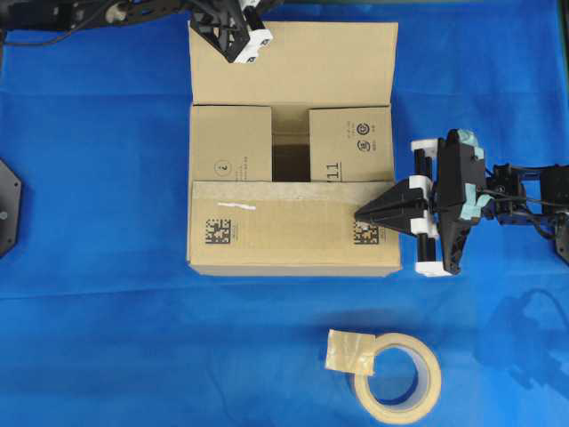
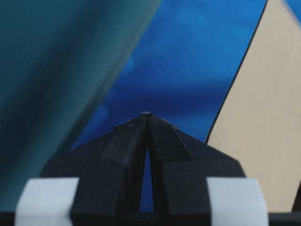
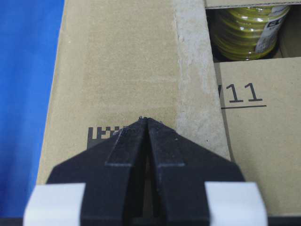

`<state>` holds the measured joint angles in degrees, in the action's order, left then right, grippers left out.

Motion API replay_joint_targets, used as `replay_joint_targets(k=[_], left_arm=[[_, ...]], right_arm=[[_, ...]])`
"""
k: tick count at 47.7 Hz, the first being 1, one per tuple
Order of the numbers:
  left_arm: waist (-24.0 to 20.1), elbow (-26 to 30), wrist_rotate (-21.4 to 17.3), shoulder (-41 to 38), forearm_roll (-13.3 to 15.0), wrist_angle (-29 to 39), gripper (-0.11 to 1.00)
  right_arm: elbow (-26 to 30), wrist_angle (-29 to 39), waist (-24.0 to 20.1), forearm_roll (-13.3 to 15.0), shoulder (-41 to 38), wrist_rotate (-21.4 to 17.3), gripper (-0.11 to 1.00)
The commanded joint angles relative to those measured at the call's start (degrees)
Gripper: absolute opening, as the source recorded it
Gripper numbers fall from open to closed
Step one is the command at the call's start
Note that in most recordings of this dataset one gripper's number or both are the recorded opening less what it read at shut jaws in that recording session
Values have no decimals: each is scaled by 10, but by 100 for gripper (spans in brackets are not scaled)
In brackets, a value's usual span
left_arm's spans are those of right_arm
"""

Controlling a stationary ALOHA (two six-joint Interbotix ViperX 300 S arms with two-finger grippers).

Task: Close the cardboard box.
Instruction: 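Hold the front flap with the right gripper and raise the left gripper behind the box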

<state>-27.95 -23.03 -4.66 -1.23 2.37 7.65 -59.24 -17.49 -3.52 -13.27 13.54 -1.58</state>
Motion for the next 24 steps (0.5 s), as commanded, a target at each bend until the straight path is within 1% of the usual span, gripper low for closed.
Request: replay_joint_targets(k=[1,4,7,19,24], left_arm=[[1,33,0,0,0,50,0],[4,46,0,-6,0,83,0],[7,54,0,-11,0,99,0],[26,66,0,-7,1,121,0],[35,73,0,-1,1,146,0]], right_arm=[[4,-1,4,-3,1,3,0],[4,-3,4,-3,1,4,0],[4,-4,4,-3,1,4,0],[4,-5,4,-3,1,4,0],[4,-9,4,-3,1,5,0]])
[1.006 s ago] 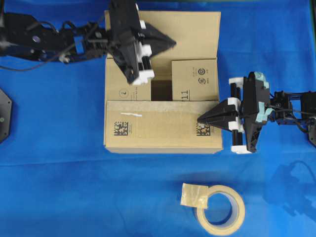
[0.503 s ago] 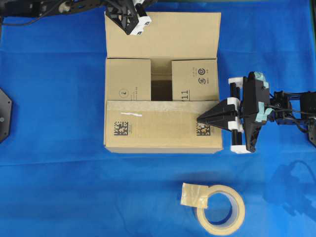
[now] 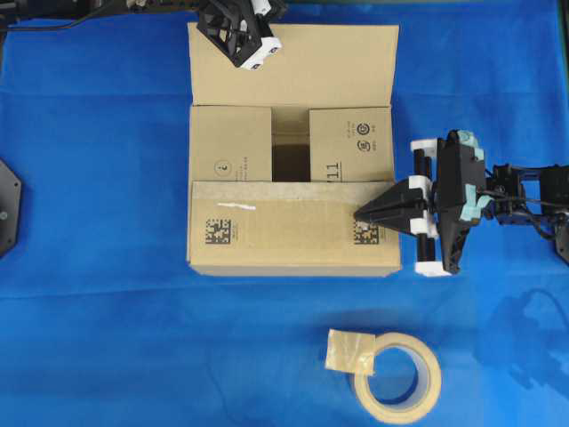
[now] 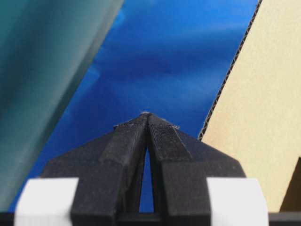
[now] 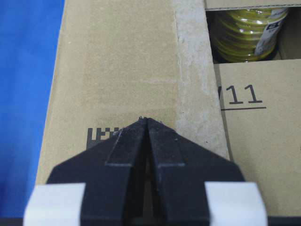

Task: Close the cardboard box.
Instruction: 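Hold the front flap with the right gripper and raise the left gripper behind the box, then fold the back flap forward over the box with the left gripper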

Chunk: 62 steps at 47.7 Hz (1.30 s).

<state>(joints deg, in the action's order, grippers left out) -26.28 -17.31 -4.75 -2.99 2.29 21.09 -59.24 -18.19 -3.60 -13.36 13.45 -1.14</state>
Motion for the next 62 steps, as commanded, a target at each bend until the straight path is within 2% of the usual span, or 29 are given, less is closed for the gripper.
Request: replay_joint_targets(k=[1,16,23,33,42,62], left_arm=[[20,18,1,18,2,17,0],[47,17,3,77,2,66,0],[63,-14,11,103,2,67,0],[76,-72,53,138,2,54,0],[85,-132,82,165,2,17,0],[122,-258,151,175,2,-141,0]], right_arm=[[4,-3,4,-2,2,0,0],[4,-8,4,-2,2,1,0],[4,-8,5,-1,2,1,0],[3,-8,4,0,3,2,0],[-1,-8,4,2,10,3,0],[-2,-5,5,2,35,3,0]])
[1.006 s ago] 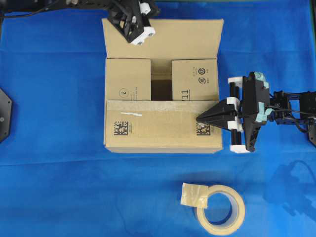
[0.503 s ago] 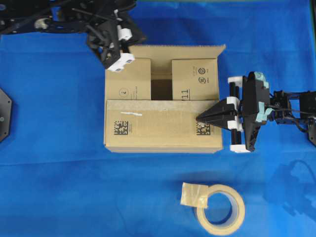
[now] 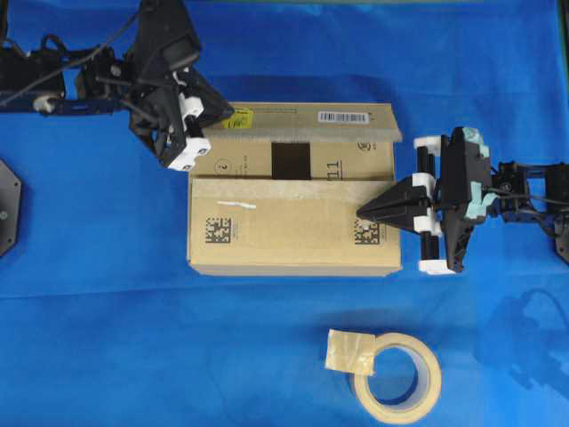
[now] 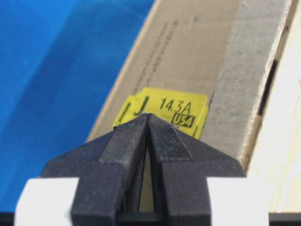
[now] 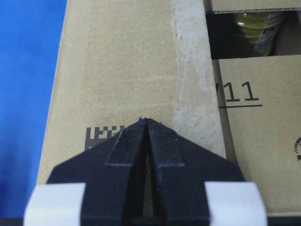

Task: Close the cardboard box.
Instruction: 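Fold the back flap forward over the box with the left gripper, then press both top flaps down along the center seam with both grippers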

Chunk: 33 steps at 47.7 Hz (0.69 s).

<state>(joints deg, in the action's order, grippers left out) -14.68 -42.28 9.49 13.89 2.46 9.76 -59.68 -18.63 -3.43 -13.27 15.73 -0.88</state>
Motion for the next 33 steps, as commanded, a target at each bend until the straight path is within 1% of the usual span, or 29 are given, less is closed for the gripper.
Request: replay_joint_targets(k=[1,7,13,24,33], left_arm=[[8,-12,11,5,0,-34,0],[20,-37,33,-5,0,-75,0],[30,-52,46,-12,0,-93,0],[46,-69,48,-17,0,-124,0],[47,-71,47,-16,0,-138,0]], right_arm=[[3,-1,3,1,13,1,0],[3,-1,3,1,17,1,0],[3,-2,3,1,17,2,0],[2,-4,3,1,16,2,0],[2,-11,4,1,16,3,0]])
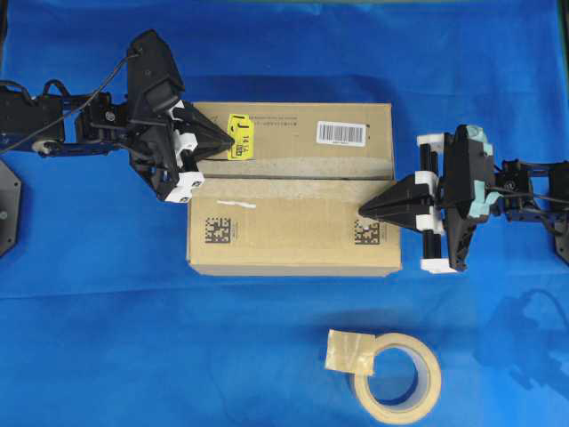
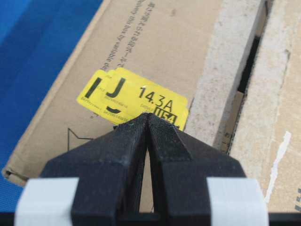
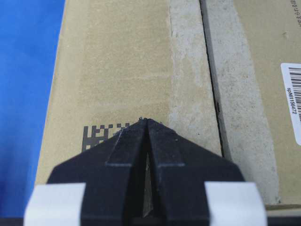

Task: Close the cardboard box.
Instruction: 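Press both top flaps down along the center seam with both grippers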

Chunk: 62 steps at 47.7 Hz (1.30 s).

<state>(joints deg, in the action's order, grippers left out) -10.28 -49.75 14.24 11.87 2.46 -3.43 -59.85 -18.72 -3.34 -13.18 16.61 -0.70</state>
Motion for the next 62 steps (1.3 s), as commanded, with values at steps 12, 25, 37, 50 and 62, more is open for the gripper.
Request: replay_joint_targets(k=[12,25,37,50,62], left_arm=[[4,-1,-2,4,0,-21,0],[9,-7,-4,7,0,-33,0],[10,-7,-8,8,0,-38,0],[26,-9,-26,9,-2,-47,0],[45,-25,-52,19,-2,-66,0]], right_arm=[[4,-43,33,0,0,2,0],[7,-47,54,0,-27,2,0],[9,-49,54,0,-40,2,0],[9,-49,54,-4,-40,1,0],[9,-51,62,-12,-40,-1,0]])
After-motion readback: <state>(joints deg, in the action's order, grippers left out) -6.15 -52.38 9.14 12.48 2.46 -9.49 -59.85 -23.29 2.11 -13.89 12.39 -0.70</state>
